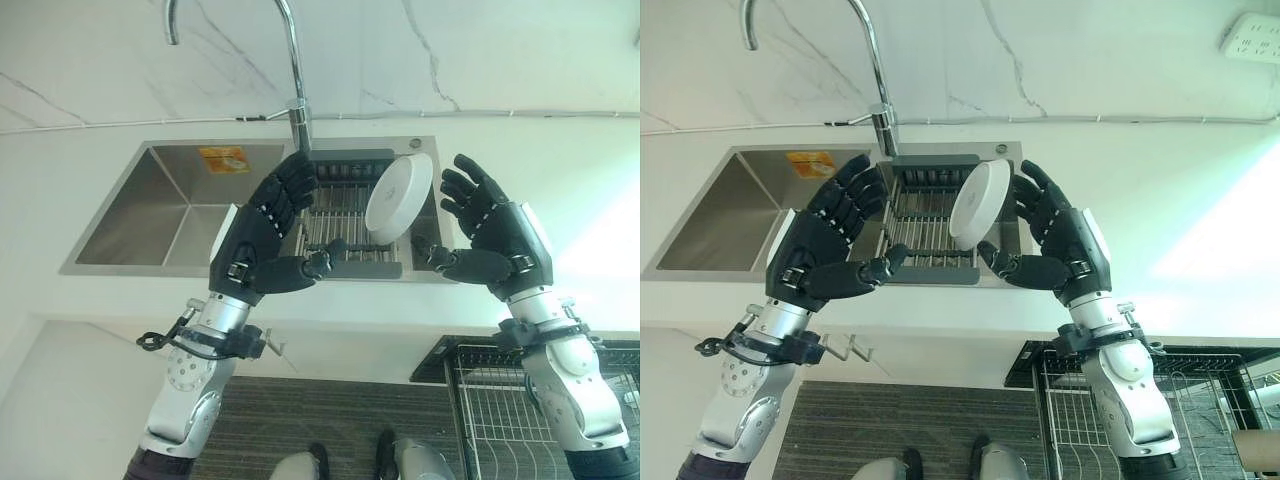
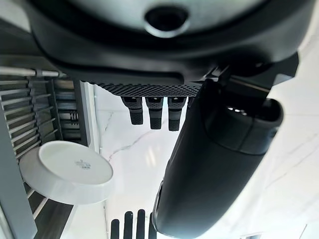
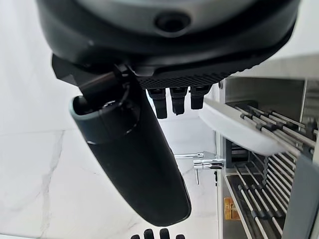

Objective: Place the dishes in the dishwasher.

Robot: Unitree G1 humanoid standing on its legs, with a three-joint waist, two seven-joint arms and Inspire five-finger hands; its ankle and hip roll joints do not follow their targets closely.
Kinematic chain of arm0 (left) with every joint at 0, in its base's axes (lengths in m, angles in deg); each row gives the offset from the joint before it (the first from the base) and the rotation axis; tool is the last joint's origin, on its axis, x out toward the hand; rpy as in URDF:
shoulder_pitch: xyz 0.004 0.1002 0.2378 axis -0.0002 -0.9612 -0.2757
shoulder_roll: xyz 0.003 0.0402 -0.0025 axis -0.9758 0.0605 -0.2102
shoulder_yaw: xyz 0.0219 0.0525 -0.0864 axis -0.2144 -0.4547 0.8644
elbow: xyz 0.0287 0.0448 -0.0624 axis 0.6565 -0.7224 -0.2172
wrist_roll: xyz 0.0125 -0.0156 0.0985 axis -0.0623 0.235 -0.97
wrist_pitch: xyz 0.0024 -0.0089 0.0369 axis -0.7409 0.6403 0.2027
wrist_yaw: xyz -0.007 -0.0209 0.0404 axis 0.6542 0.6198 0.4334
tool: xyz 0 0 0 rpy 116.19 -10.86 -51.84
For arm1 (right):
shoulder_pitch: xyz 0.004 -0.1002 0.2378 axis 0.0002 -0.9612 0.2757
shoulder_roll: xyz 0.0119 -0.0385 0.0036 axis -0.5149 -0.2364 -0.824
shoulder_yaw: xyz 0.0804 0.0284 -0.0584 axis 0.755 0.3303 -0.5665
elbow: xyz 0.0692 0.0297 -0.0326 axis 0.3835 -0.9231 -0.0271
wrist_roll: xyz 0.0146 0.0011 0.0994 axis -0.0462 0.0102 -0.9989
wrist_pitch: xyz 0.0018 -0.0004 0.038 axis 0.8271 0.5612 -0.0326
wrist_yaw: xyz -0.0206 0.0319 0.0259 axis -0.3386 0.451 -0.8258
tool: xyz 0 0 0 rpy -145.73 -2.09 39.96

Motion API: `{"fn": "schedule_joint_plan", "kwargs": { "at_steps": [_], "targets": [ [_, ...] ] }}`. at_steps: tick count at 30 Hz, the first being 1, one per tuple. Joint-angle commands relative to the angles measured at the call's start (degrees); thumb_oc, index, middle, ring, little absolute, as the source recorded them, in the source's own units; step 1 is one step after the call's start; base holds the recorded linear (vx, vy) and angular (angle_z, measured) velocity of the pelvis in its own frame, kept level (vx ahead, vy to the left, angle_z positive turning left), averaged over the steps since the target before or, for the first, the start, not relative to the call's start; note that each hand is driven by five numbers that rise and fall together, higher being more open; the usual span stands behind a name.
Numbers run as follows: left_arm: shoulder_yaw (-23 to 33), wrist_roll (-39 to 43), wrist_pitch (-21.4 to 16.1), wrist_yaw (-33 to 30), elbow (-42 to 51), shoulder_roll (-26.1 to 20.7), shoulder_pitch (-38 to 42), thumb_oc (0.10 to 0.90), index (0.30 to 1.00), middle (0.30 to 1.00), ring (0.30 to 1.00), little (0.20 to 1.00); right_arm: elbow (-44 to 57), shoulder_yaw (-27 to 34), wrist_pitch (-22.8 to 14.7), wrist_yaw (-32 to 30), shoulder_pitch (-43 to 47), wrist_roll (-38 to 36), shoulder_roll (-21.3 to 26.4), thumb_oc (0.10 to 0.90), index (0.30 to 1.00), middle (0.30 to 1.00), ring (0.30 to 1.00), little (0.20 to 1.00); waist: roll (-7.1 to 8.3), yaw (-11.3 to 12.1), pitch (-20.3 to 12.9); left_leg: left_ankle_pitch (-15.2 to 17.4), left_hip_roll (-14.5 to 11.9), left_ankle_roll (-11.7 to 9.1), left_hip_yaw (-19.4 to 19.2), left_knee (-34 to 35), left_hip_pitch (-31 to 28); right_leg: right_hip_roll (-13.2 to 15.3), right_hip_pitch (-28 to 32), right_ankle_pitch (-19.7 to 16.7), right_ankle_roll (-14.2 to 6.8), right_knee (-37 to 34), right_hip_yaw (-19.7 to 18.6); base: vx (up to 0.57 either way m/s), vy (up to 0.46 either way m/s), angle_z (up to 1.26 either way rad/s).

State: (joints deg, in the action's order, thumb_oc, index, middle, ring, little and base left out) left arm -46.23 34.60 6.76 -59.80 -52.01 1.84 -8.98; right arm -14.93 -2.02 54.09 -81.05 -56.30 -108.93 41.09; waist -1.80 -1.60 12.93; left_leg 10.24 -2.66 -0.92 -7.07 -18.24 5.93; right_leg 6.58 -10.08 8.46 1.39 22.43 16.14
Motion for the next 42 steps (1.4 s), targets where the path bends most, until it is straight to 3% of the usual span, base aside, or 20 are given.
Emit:
{"fn": "schedule_joint_plan", "kwargs": {
  "at_steps": [1,11,18,24,26,31,42],
  "targets": [
    [2.99,-0.02,-6.89,-1.07,4.21,-0.73,3.45,0.8,0.9,0.9,0.9,0.9,3.55,3.85,-7.19,-1.22,4.49,-1.1,-2.61,0.8,0.9,0.9,0.9,0.9,1.59,-0.15,-4.51,5.71,-2.65,-1.53,2.68,1.05,-3.53,3.89,2.69,-0.83,-10.19,-5.25,-3.76,0.01,0.16,-0.08],
    [3.31,-0.51,-5.07,-0.94,3.63,-0.53,4.2,0.8,0.9,0.9,0.9,0.9,1.94,5.1,-7.69,-8.06,4.25,-2.29,-5.81,0.8,0.9,0.9,0.9,0.9,2.2,0.39,-4.56,6.74,-2.13,0.06,2.09,1.05,-3.74,6.05,3.47,-1.31,-11.42,-5.25,-2.09,-0.01,0.092,0.04],
    [1.81,-1.52,-4.88,-3.63,2.54,-0.85,4.77,0.8,0.9,0.9,0.9,0.9,-0.75,5.88,-9.65,-16.26,7.28,-6.5,-6.91,0.8,0.9,0.9,0.9,0.9,2.52,1.35,-4.78,7.0,-2.32,0.37,1.24,1.05,-4.07,5.61,4.55,-0.46,-11.15,-5.25,-2.43,0.0,0.0,-0.05],
    [1.53,-1.53,-4.81,-4.6,1.68,-1.0,4.77,0.8,0.9,0.9,0.9,0.9,-3.28,5.97,-8.35,-18.84,8.41,-7.73,-7.08,0.8,0.9,0.9,0.9,0.9,2.62,1.75,-5.12,6.67,-2.71,0.25,0.91,1.05,-4.42,4.81,5.48,0.29,-10.5,-5.25,-2.94,0.02,-0.018,-0.11],
    [1.22,-1.46,-4.72,-4.57,1.0,-0.99,4.93,0.8,0.9,0.9,0.9,0.9,-5.23,6.05,-5.17,-17.41,8.93,-13.63,-7.79,0.8,0.9,0.9,0.9,0.9,2.7,1.97,-5.32,6.53,-2.88,0.06,0.97,1.05,-4.53,4.51,5.91,0.57,-10.25,-5.25,-3.0,0.03,-0.041,-0.02],
    [0.59,-1.79,-4.55,-4.42,0.48,-0.81,5.13,0.8,0.9,0.9,0.9,0.9,-8.41,4.58,-0.75,-15.42,9.28,-19.09,-8.64,0.8,0.9,0.9,0.9,0.9,2.99,2.38,-5.62,6.31,-2.99,-0.17,1.1,1.05,-4.55,4.21,6.45,1.03,-9.93,-5.25,-2.88,0.01,-0.023,0.0],
    [-0.62,-2.1,-4.23,-4.5,-0.89,-1.17,6.18,0.8,0.9,0.9,0.9,0.9,-15.69,2.88,4.49,-13.43,12.48,-25.94,-8.95,0.8,0.9,0.9,0.9,0.9,3.45,3.68,-6.39,6.04,-3.22,-0.82,1.62,1.05,-4.58,3.86,7.56,2.03,-9.14,-5.25,-2.11,0.01,-0.02,0.01]
  ]
}}
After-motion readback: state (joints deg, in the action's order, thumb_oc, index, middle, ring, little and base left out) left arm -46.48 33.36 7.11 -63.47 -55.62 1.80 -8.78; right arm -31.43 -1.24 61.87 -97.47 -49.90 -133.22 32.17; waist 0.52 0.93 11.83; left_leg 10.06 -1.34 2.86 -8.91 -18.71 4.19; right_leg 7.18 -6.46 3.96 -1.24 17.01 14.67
